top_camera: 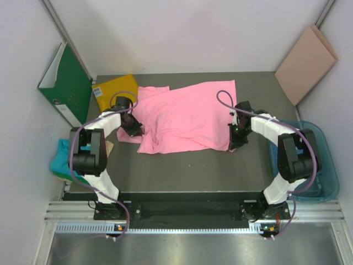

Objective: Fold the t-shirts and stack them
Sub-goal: Grap the side of the flattened tshirt closest away from the robot with both arms, then fold the flattened tshirt in 1/3 of the way

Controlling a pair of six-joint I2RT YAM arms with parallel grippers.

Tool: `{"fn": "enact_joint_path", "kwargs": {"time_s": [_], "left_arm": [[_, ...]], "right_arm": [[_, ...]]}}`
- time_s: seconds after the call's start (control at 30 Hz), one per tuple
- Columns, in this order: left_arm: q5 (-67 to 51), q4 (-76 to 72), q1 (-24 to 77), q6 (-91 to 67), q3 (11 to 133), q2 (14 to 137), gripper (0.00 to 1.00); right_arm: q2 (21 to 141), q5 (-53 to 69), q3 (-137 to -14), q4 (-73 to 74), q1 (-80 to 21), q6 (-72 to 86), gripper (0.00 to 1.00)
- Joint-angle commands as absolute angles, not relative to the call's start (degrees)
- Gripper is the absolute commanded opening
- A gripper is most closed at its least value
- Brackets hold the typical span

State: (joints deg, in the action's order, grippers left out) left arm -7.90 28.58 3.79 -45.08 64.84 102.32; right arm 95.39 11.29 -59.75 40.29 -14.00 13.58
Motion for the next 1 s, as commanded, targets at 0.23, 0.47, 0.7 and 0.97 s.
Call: {"fn": "enact_joint_path", "kwargs": {"time_s": [0.23, 0.47, 0.7, 0.97], "left_arm": [[-3.6, 43.5, 3.8, -44.5, 64.4, 75.3, 0.0], [-7.2, 56.0, 3.8, -49.2, 55.6, 59.4, 0.0], [-12.7, 69.5, 3.8, -52.3, 50.4, 47.2, 0.0], [-12.1, 77.1, 3.8, -50.5, 46.0, 38.5, 0.0]], "right_arm": [[84.2, 10.0, -63.0, 45.4, -12.7, 12.7, 0.02], [78.8, 10.5, -59.2, 47.3, -12.7, 13.6, 0.02], [74.5, 12.2, -55.4, 49.0, -12.6, 14.6, 0.02], [71.2, 12.8, -53.3, 49.7, -12.7, 15.6, 0.02]]}}
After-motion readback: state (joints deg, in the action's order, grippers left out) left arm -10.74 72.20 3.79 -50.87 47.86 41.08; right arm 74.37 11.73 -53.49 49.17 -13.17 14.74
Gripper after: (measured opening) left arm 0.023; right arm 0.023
